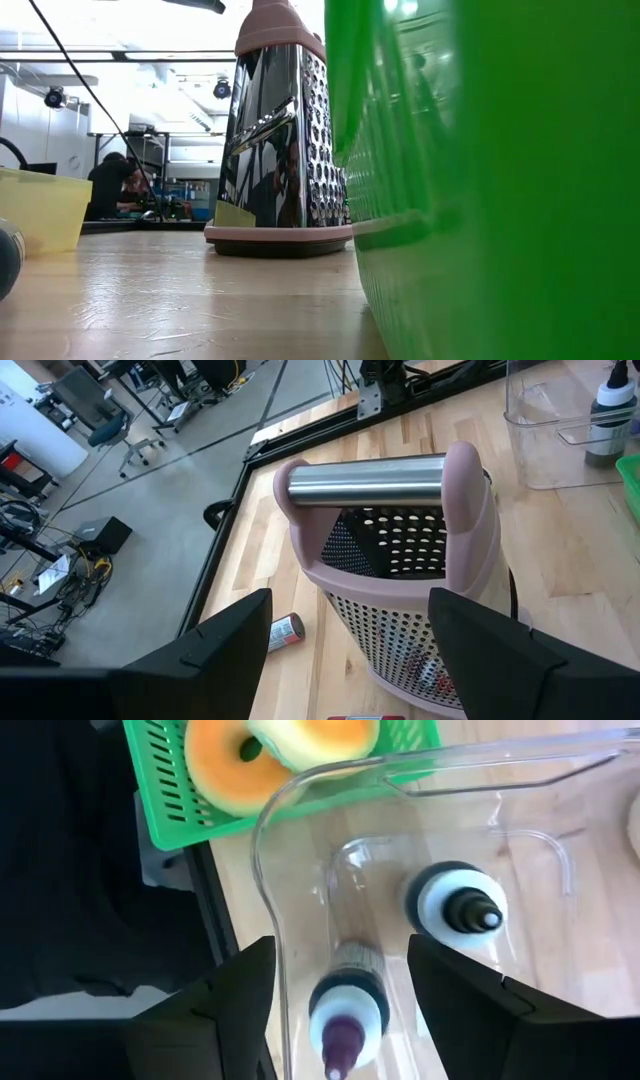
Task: Pick & Place Food Item
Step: Put the black food coloring bottle into the transparent bin
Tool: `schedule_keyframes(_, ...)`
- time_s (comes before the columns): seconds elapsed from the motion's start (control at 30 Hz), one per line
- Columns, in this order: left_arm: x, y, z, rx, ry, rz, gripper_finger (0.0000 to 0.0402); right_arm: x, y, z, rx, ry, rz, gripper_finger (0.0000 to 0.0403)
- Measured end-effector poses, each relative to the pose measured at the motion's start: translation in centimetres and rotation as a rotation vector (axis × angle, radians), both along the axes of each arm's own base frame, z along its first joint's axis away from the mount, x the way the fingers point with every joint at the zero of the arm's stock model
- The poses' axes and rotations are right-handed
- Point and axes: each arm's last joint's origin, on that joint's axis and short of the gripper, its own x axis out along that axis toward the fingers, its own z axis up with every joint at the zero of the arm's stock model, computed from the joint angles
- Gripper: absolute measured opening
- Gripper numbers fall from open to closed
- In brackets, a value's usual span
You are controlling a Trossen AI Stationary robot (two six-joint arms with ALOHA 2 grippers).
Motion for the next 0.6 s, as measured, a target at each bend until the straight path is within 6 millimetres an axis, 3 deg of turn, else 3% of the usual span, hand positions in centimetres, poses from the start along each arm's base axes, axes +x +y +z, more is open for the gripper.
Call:
schedule_keyframes(0.43, -0.8, 0.5, -0.5, 0.019, 0.065, 0.056, 0.0273, 0.1, -0.8, 2.8, -0.206, -0.114, -0.024, 0.0224)
schedule_keyframes(0.6, -1.6, 0.8, -2.0, 0.001, 0.126, 0.087, 0.0273, 0.4, -1.0, 3.5, -0.34, -0.214, 0.017, 0.0224)
